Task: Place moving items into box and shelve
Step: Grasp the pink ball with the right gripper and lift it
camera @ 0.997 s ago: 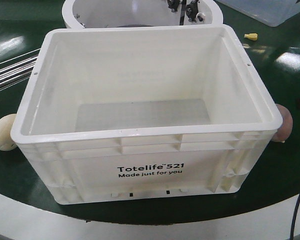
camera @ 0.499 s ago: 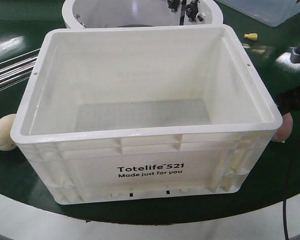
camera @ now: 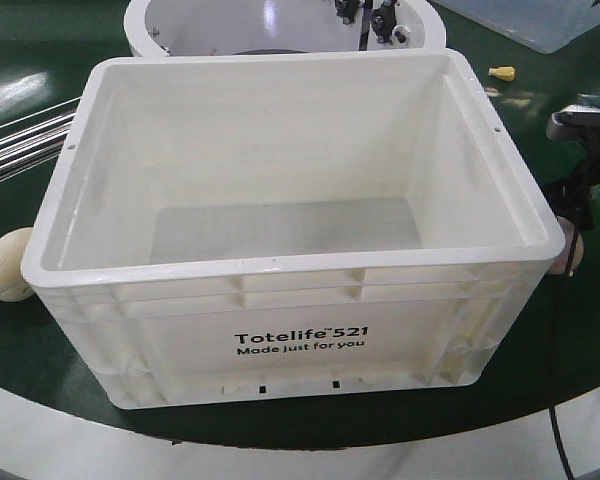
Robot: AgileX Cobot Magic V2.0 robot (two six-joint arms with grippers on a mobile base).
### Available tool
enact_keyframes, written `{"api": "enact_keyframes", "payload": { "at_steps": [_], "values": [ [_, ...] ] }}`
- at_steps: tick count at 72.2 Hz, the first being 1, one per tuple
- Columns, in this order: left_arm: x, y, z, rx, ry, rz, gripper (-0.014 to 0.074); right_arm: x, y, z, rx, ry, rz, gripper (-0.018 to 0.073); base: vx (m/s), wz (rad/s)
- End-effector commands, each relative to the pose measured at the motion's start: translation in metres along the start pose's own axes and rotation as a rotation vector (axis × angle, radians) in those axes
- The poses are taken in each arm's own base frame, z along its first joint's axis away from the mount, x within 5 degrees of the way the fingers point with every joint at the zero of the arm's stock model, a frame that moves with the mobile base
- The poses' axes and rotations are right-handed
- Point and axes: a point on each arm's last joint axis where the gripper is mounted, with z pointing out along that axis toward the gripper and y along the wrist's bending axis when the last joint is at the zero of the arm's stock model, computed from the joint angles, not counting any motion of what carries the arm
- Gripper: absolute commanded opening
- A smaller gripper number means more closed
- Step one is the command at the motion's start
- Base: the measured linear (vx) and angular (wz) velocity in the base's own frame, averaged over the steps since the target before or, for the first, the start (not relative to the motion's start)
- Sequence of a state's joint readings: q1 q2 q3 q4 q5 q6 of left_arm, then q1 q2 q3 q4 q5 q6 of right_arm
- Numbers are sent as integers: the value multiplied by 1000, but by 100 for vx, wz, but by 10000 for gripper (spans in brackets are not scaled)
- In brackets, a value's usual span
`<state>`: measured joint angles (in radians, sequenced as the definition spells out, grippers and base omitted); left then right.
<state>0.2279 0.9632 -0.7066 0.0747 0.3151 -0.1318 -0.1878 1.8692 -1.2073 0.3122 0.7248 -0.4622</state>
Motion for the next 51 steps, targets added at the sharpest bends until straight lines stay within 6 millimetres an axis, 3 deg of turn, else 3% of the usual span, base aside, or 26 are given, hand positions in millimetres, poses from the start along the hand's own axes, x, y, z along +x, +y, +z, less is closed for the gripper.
{"api": "enact_keyframes", "payload": {
  "at_steps": [1,11,22,31,51],
  "values": [
    [-19,-1,-7,12,-115,-18,432,-6,1,-10,3,-32,13,400,0,0],
    [-18,-1,-7,12,-113,-18,430,-8,1,-13,10,-55,27,220,0,0],
    [-18,-1,-7,12,-114,-18,430,-17,4,-36,33,-141,-1,-15,0,0],
    [-18,-1,-7,12,-114,-18,430,-29,8,-70,56,-244,-25,-10,0,0],
    [-18,-1,-7,12,-114,-18,430,-43,31,-176,71,-528,-70,-8,0,0]
  ]
}}
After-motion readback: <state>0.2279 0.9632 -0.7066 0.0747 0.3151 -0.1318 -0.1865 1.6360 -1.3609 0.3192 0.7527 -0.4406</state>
